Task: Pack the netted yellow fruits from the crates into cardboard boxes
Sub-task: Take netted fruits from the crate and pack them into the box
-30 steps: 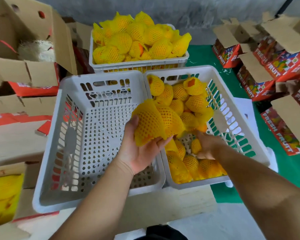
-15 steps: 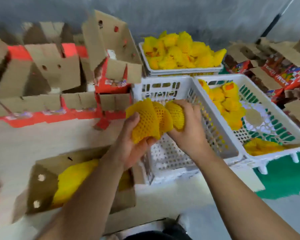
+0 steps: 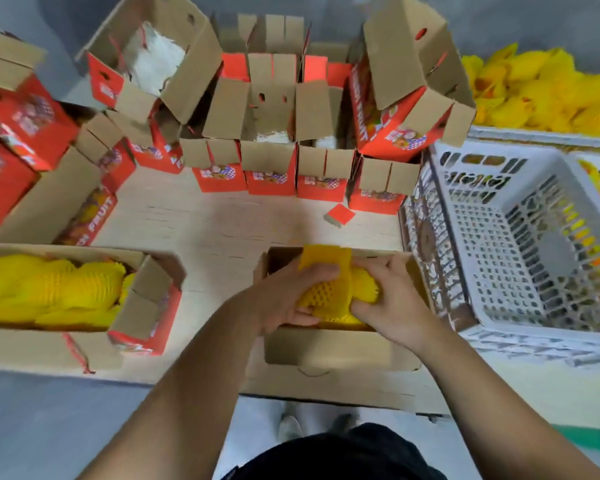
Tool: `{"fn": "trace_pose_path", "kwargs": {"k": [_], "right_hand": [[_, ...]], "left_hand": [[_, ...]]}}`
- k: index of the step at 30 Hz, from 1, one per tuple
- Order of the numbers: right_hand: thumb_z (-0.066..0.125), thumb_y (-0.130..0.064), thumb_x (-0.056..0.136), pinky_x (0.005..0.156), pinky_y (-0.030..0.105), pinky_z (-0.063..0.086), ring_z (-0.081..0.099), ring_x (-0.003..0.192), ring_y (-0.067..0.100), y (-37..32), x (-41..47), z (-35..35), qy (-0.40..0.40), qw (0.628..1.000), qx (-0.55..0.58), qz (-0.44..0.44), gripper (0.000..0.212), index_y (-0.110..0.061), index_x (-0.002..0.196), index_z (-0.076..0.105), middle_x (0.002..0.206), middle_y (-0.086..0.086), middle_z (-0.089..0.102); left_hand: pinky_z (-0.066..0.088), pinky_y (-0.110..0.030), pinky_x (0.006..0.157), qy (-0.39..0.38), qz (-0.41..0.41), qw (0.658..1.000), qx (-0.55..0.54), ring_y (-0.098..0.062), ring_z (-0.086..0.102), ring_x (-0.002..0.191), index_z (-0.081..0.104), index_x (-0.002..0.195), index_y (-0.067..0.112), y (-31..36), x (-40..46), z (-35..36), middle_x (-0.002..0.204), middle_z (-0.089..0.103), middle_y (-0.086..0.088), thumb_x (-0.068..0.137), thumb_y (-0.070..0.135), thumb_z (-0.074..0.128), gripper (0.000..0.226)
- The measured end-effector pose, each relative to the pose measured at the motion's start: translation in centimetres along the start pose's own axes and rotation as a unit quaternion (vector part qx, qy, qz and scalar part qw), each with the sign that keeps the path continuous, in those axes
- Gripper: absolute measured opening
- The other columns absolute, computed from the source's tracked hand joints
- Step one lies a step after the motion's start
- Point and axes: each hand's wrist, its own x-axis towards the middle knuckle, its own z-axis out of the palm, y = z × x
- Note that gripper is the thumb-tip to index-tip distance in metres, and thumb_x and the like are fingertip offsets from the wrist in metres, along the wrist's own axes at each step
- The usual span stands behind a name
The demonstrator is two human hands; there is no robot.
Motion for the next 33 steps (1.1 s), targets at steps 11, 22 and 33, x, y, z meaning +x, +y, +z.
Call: {"fn": "trace_pose_path", "kwargs": {"k": [11,22,33], "right_hand": [[0.078,-0.026,0.08,0.108,0.029,0.036,0.047,0.123,0.022,1.5,-0.1,0.6,-0.046,0.992,-0.046,0.104,0.061,-0.028,0.138,0.058,0.116,0.0,0.043],[0.073,-0.039,0.084,0.105,0.038,0.045,0.049,0.122,0.028,3.6,0.0,0.4,0.033,0.99,-0.096,0.096,0.07,-0.029,0.148,0.049,0.126,0.0,0.044],[0.056,-0.057,0.089,0.115,0.049,0.029,0.031,0.143,0.031,3.7,-0.5,-1.2,0.055,0.973,-0.22,0.045,0.074,-0.032,0.155,0.035,0.158,0.005,0.032]], "left_hand": [[0.047,-0.054,0.106,0.164,0.062,0.938,0.3,-0.029,0.049,0.13,0.052,0.117,0.036,-2.4,2.0,2.9,0.143,0.046,-0.003,0.058,0.062,0.068,0.066],[0.05,-0.011,0.069,0.344,0.23,0.887,0.203,-0.002,0.061,0.1,0.044,0.127,0.04,-2.2,1.9,1.3,0.115,0.06,0.013,0.074,0.068,0.071,0.065],[0.04,-0.049,0.109,0.431,0.174,0.739,0.487,-0.03,0.05,0.131,0.044,0.147,0.03,-3.6,3.0,-0.7,0.145,0.052,-0.003,0.094,0.03,0.065,0.058]]}}
